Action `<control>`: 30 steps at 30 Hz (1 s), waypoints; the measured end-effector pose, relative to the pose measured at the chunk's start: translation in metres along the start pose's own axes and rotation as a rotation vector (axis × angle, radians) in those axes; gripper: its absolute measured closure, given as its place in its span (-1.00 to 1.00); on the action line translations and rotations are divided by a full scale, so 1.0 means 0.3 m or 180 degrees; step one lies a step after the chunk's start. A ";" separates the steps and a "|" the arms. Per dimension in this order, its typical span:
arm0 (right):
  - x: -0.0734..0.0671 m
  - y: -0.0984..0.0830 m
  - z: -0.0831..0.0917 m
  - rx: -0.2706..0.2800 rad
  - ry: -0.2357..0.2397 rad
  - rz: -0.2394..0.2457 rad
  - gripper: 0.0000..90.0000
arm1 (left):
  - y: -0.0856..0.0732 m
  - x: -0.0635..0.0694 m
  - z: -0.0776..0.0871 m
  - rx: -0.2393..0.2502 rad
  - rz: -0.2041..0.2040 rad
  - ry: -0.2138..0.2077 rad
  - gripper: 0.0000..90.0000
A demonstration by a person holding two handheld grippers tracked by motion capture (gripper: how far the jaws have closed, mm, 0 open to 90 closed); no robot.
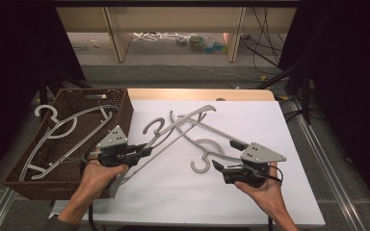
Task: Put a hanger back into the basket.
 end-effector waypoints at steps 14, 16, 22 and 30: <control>-0.034 -0.043 -0.003 -0.0033 0.0090 0.0065 -0.62 | 0.136 -0.014 0.167 0.0155 0.0346 -0.0079 0.76; -0.036 -0.047 -0.005 -0.0006 0.0076 0.0067 -0.62 | 0.159 -0.026 0.196 0.0181 0.0324 -0.0060 0.76; -0.042 -0.051 0.005 -0.0034 0.0111 0.0060 -0.62 | 0.219 -0.093 0.285 0.0272 0.0316 0.0157 0.77; -0.042 -0.057 0.011 -0.0043 0.0114 0.0042 -0.62 | 0.243 -0.213 0.374 0.0251 0.0186 0.0565 0.77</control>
Point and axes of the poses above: each handheld gripper's, and its own axes: z roughly backward along the jaws, y roughly out of its top, x roughly to its right, the point moved 1 cm from there along -z, roughly forward along the jaws, and after that the axes turned 7 degrees about x, right-handed, at the moved point
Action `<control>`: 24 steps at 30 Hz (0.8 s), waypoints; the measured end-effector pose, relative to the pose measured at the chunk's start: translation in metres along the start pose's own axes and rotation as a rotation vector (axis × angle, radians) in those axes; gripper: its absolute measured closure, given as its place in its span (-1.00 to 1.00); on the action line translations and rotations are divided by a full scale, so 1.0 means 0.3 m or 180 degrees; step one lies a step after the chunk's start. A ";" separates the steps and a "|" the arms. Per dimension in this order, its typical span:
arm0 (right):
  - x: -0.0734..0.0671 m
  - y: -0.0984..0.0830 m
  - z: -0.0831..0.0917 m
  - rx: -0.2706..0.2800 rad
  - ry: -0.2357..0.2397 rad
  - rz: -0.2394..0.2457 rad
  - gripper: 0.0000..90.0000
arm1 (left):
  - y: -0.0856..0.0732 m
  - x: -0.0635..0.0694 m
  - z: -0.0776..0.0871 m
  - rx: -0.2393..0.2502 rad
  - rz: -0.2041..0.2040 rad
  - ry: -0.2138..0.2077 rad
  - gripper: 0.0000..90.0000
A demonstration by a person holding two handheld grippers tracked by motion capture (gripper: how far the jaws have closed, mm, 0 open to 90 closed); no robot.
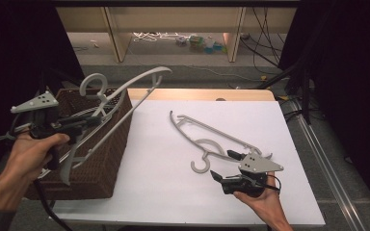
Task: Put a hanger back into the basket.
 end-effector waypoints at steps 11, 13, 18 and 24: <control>-0.001 -0.006 0.006 -0.0001 0.0008 -0.0005 -0.62 | -0.043 -0.136 0.037 -0.0018 0.0046 0.0255 0.77; -0.001 -0.006 0.007 -0.0007 0.0010 -0.0008 -0.62 | -0.048 -0.154 0.046 -0.0046 -0.0022 0.0290 0.76; -0.002 -0.007 0.008 0.0000 0.0012 -0.0005 -0.62 | -0.068 -0.198 0.062 -0.0071 -0.0008 0.0332 0.77; 0.000 -0.010 0.012 -0.0015 0.0015 -0.0001 -0.62 | -0.099 -0.228 0.077 -0.0172 -0.0022 0.0348 0.77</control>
Point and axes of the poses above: each handheld gripper's, and its own axes: z roughly backward along the jaws, y roughly out of its top, x roughly to its right, the point moved 1 cm from there along -z, roughly forward along the jaws, and after that the axes turned 7 degrees about x, right-handed, at the moved point
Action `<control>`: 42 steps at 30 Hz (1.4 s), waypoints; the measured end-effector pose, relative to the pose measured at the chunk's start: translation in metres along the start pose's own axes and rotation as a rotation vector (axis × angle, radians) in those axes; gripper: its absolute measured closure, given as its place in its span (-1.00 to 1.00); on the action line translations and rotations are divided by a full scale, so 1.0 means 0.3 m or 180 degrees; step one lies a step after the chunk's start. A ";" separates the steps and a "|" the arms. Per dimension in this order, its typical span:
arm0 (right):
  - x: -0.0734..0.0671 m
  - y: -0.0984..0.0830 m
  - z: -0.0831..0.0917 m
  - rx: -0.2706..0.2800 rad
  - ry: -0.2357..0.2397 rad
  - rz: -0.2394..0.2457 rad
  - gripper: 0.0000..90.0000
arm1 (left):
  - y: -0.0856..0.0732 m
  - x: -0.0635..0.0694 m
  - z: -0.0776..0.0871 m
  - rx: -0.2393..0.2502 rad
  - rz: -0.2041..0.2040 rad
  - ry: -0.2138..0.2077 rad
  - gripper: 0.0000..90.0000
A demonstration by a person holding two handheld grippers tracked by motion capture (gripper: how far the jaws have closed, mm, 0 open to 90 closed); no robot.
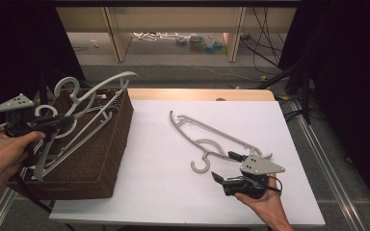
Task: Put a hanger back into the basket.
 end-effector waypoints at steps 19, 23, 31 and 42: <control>-0.003 -0.003 -0.003 0.0016 0.0004 -0.0011 -0.62 | -0.030 -0.052 0.005 -0.0161 -0.0151 0.0143 0.77; -0.003 -0.002 -0.002 0.0013 0.0009 -0.0020 -0.62 | -0.029 -0.060 0.003 -0.0185 -0.0175 0.0171 0.77; -0.003 -0.004 -0.005 0.0016 0.0016 -0.0004 -0.62 | -0.044 -0.085 0.005 -0.0238 -0.0193 0.0228 0.76; 0.000 -0.005 -0.002 -0.0016 0.0031 -0.0016 -0.62 | -0.060 -0.132 -0.004 -0.0313 -0.0294 0.0217 0.76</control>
Point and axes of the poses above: each handheld gripper's, and its own axes: z roughly backward along the jaws, y roughly out of its top, x roughly to its right, the point moved 1 cm from there along -z, roughly forward along the jaws, and after that the axes turned 7 degrees about x, right-handed, at the moved point
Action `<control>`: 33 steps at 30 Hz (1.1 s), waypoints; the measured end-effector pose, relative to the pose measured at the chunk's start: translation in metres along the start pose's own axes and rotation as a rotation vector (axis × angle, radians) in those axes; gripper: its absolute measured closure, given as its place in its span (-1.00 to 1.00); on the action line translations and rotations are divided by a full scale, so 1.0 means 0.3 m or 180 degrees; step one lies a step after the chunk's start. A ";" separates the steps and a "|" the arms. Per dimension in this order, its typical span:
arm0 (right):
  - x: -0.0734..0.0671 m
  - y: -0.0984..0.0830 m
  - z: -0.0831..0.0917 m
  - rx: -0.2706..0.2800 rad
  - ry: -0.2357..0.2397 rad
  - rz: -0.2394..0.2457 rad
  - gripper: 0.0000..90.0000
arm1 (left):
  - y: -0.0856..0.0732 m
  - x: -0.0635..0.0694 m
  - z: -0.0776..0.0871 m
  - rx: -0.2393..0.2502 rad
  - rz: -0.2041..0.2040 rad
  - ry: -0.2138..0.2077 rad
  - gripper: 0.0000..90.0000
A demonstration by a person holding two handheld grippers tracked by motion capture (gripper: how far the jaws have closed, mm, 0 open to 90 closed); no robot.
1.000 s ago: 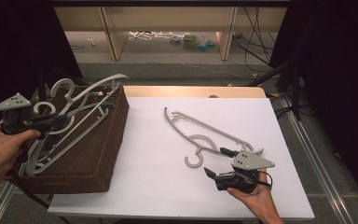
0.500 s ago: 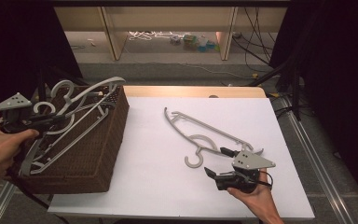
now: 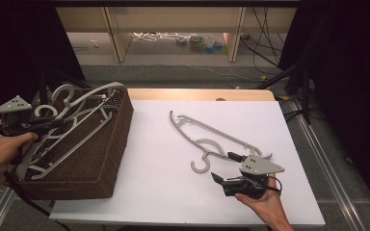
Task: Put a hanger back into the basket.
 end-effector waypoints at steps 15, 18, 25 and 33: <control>0.003 0.000 -0.001 0.0005 -0.0010 0.0015 -0.62 | -0.071 -0.045 -0.018 -0.0243 -0.0041 0.0004 0.76; 0.002 -0.002 -0.003 0.0020 -0.0019 0.0004 -0.62 | -0.082 -0.039 -0.040 -0.0253 0.0005 -0.0013 0.76; 0.002 -0.001 -0.003 0.0017 -0.0010 0.0013 -0.62 | -0.100 -0.059 -0.096 -0.0490 -0.0197 -0.0083 0.76; 0.005 -0.001 0.000 0.0008 -0.0009 0.0003 -0.62 | -0.124 -0.071 -0.128 -0.0614 0.0024 0.0100 0.75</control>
Point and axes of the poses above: each handheld gripper's, and its own axes: z roughly backward along the jaws, y roughly out of its top, x roughly to its right, the point moved 1 cm from there along -z, roughly forward along the jaws, and after that the axes turned 7 degrees about x, right-handed, at the moved point
